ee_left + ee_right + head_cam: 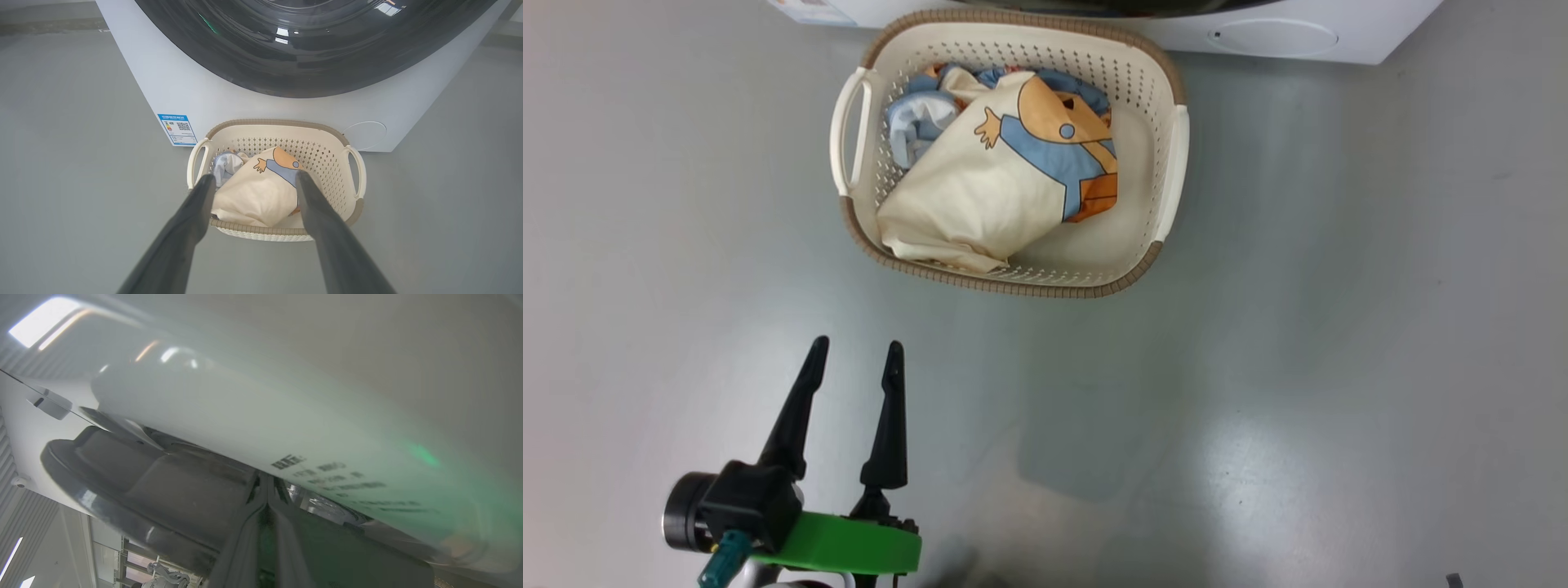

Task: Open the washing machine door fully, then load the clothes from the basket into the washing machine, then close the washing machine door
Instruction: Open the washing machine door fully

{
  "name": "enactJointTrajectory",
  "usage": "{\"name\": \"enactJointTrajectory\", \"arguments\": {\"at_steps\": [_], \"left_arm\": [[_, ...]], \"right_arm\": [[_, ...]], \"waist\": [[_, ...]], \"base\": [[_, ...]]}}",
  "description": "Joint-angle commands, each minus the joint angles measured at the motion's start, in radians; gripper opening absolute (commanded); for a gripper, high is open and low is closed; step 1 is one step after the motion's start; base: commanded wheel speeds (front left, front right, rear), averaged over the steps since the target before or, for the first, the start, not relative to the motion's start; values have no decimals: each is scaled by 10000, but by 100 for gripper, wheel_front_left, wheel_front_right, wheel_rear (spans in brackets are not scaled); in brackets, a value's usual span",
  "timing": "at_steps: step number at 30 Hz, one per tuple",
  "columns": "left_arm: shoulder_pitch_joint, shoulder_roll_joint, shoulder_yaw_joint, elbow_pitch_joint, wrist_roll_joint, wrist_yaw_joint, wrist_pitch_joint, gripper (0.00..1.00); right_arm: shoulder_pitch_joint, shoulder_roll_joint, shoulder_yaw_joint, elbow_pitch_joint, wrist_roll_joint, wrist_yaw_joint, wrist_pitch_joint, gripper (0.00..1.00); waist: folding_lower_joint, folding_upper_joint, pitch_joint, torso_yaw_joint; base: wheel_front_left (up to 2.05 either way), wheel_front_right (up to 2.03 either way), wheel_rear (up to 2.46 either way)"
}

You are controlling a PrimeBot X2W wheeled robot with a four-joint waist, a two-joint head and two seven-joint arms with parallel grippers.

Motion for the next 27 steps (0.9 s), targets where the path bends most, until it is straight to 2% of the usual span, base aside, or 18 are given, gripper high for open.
{"name": "enactJointTrajectory", "arguments": {"at_steps": [1,13,27], "left_arm": [[275,169,322,-291,52,77,-63,100],[-50,169,622,-156,89,110,-63,100],[-371,169,927,197,24,28,-63,100]], "right_arm": [[-187,41,143,-238,-166,16,20,0],[-222,358,980,-67,-146,16,382,0],[332,785,2069,-178,-155,16,757,0]], "waist": [[0,0,217,5],[0,0,-12,-230],[0,0,-577,-858]], "base": [[0,0,0],[0,0,0],[0,0,0]]}}
